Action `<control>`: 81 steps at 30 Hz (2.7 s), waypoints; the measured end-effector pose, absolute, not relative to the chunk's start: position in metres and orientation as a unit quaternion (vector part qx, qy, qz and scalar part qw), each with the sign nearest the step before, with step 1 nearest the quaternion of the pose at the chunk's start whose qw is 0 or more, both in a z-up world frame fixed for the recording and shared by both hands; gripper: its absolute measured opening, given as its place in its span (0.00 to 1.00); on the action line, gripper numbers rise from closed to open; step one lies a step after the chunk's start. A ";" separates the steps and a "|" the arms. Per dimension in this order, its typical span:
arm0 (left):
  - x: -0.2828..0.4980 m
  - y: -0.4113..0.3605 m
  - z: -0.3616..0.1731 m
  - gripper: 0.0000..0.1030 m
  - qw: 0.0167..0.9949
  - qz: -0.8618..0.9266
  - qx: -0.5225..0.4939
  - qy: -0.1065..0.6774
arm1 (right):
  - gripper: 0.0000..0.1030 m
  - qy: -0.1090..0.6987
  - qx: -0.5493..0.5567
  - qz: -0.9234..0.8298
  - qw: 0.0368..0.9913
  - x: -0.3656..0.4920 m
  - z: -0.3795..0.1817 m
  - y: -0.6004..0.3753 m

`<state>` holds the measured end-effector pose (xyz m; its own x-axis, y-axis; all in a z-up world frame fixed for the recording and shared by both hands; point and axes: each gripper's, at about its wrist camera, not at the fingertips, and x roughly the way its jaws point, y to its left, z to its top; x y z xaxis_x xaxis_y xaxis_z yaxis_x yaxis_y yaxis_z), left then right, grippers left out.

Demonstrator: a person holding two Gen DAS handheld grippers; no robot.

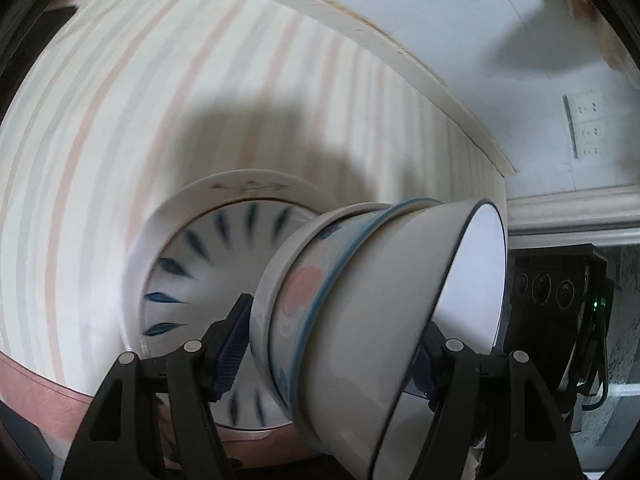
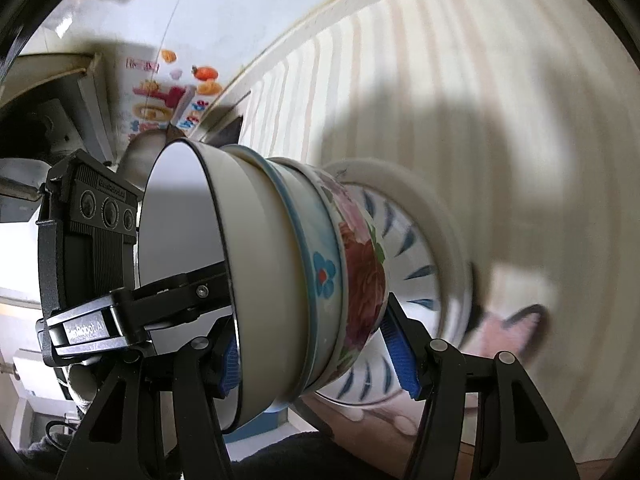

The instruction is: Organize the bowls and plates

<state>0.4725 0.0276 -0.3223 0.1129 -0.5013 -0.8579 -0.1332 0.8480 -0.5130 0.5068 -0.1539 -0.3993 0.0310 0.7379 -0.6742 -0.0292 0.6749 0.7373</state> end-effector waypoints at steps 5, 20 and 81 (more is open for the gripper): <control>0.470 0.044 -0.336 0.65 0.697 -0.122 -0.257 0.658 | 0.61 0.644 0.273 0.289 0.654 0.505 -0.410 -0.132; 0.476 0.049 -0.359 0.65 0.676 -0.122 -0.271 0.675 | 0.61 0.666 0.273 0.270 0.640 0.511 -0.432 -0.109; 0.284 0.054 -0.113 0.97 0.911 -0.006 -0.039 0.410 | 0.96 0.439 0.065 0.060 0.894 0.314 -0.159 -0.130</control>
<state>0.2840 0.0541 -0.1131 0.6635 -0.0421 -0.7470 -0.0217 0.9969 -0.0755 0.3140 -0.1302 -0.1587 0.6074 0.1651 -0.7771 -0.0507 0.9842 0.1695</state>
